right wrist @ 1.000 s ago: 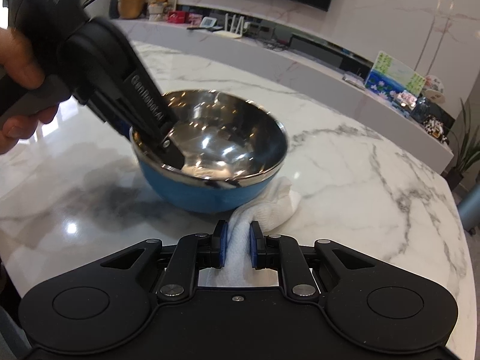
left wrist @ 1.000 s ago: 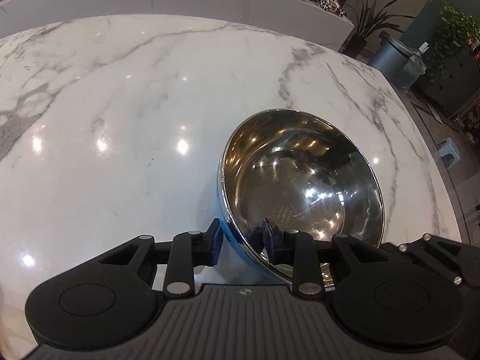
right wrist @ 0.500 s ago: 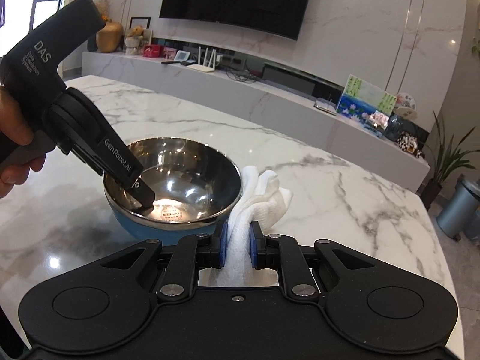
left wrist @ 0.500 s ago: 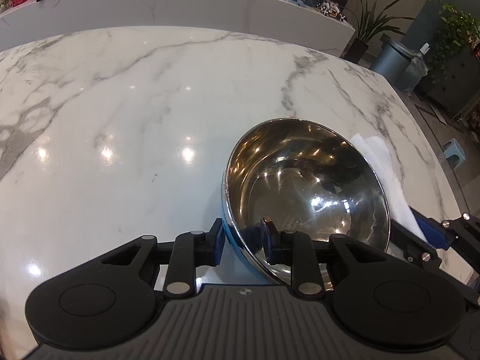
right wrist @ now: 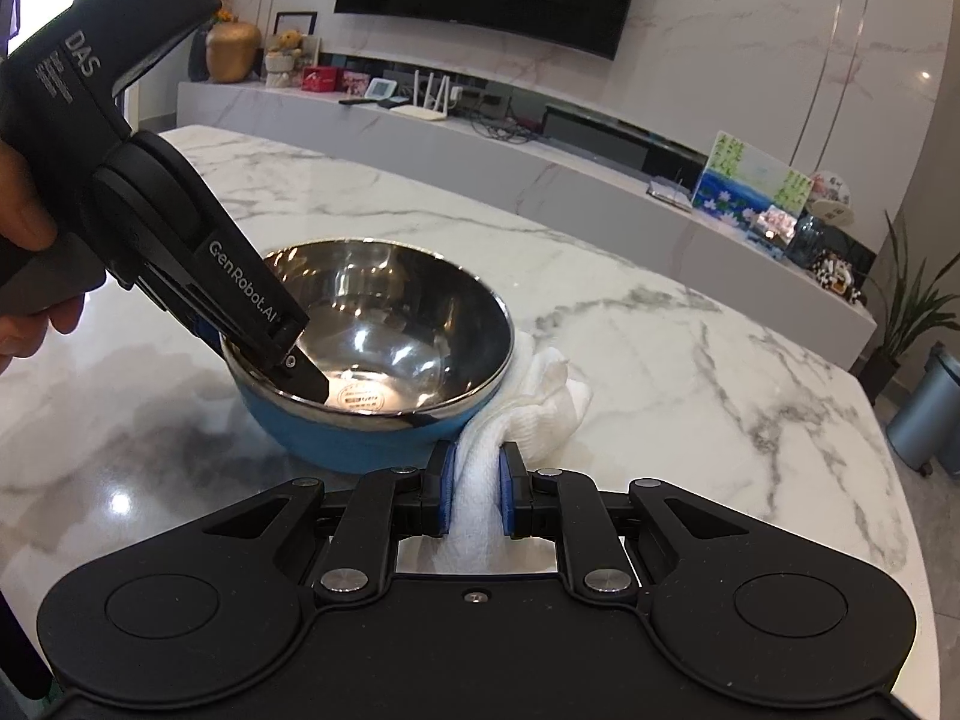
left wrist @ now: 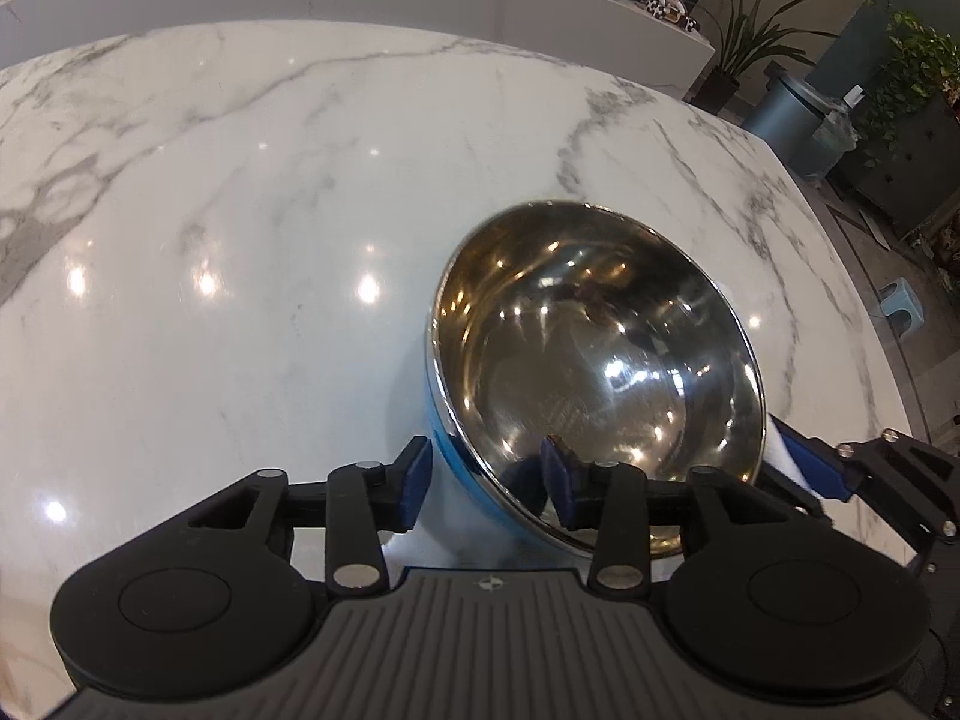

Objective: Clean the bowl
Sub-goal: 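Keep gripping the rim with the left tool while the right tool wipes the blue wall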

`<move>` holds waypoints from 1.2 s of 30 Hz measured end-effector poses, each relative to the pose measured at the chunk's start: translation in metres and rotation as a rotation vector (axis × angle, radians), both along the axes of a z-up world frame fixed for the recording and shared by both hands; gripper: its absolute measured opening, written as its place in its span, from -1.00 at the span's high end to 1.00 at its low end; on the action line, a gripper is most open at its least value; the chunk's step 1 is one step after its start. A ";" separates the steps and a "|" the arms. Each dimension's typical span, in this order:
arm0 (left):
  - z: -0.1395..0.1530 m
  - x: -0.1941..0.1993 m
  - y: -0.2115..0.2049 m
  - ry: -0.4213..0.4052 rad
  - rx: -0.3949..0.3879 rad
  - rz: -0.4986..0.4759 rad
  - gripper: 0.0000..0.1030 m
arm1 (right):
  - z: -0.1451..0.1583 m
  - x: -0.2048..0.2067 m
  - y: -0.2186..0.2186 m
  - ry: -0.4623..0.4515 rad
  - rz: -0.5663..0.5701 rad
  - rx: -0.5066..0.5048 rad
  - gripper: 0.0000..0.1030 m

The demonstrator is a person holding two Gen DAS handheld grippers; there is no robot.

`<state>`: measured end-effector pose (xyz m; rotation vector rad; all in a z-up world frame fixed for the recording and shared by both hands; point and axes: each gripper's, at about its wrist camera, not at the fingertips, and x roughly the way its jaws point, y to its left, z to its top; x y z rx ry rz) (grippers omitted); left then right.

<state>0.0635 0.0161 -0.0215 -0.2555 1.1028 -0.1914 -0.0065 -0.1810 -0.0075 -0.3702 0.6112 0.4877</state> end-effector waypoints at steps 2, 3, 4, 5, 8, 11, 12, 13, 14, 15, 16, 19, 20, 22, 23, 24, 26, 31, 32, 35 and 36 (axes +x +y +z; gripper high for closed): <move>-0.001 0.000 0.001 0.006 -0.006 0.006 0.19 | -0.002 0.000 0.002 0.014 0.010 -0.008 0.74; -0.001 0.000 0.002 0.010 -0.010 0.009 0.18 | -0.003 0.000 0.004 0.021 0.015 -0.012 0.74; -0.001 0.000 0.002 0.014 -0.014 0.012 0.18 | -0.005 0.000 0.005 0.027 0.020 -0.018 0.74; -0.001 0.000 0.002 0.017 -0.015 0.012 0.18 | -0.006 0.001 0.006 0.031 0.024 -0.021 0.74; 0.000 0.000 0.001 0.018 -0.012 0.009 0.21 | -0.009 0.001 0.007 0.043 0.032 -0.029 0.74; 0.000 0.000 0.000 0.010 -0.009 0.003 0.33 | -0.011 0.003 0.008 0.052 0.036 -0.033 0.74; 0.001 0.000 0.000 0.008 -0.007 0.003 0.33 | -0.012 0.003 0.008 0.057 0.039 -0.036 0.74; 0.001 0.000 0.000 0.006 -0.007 0.003 0.34 | -0.013 0.004 0.009 0.060 0.040 -0.038 0.74; 0.000 0.000 0.001 0.002 -0.008 0.005 0.36 | -0.013 0.004 0.009 0.064 0.042 -0.041 0.74; 0.000 0.000 0.002 -0.001 -0.008 0.007 0.39 | -0.014 0.004 0.010 0.067 0.044 -0.044 0.74; 0.000 0.001 0.003 -0.006 -0.010 0.008 0.41 | -0.014 0.004 0.010 0.067 0.044 -0.046 0.74; 0.001 0.003 0.003 -0.016 -0.010 0.002 0.46 | -0.014 0.005 0.009 0.067 0.038 -0.039 0.74; 0.001 0.004 0.003 -0.019 -0.008 0.001 0.46 | -0.014 0.005 0.009 0.066 0.035 -0.034 0.74; 0.001 0.005 0.003 -0.023 -0.007 0.001 0.46 | -0.012 0.006 0.007 0.059 0.028 -0.026 0.74; 0.001 0.006 0.003 -0.024 -0.007 0.002 0.46 | -0.011 0.006 0.006 0.053 0.025 -0.024 0.74; 0.001 0.006 0.004 -0.025 -0.007 0.002 0.47 | -0.010 0.006 0.006 0.046 0.022 -0.021 0.74; 0.001 0.006 0.004 -0.026 -0.007 0.002 0.48 | -0.007 0.006 0.003 0.026 0.009 -0.008 0.74; 0.001 0.008 0.004 -0.039 -0.004 0.004 0.49 | 0.001 0.006 -0.005 -0.027 -0.021 0.037 0.74; 0.001 0.008 0.005 -0.042 -0.002 0.005 0.49 | 0.002 0.006 -0.006 -0.031 -0.023 0.044 0.74; 0.001 0.008 0.004 -0.045 0.000 0.008 0.49 | 0.003 0.007 -0.007 -0.029 -0.023 0.056 0.74; 0.001 0.008 0.004 -0.046 0.002 0.008 0.49 | 0.002 0.006 -0.006 -0.026 -0.020 0.053 0.74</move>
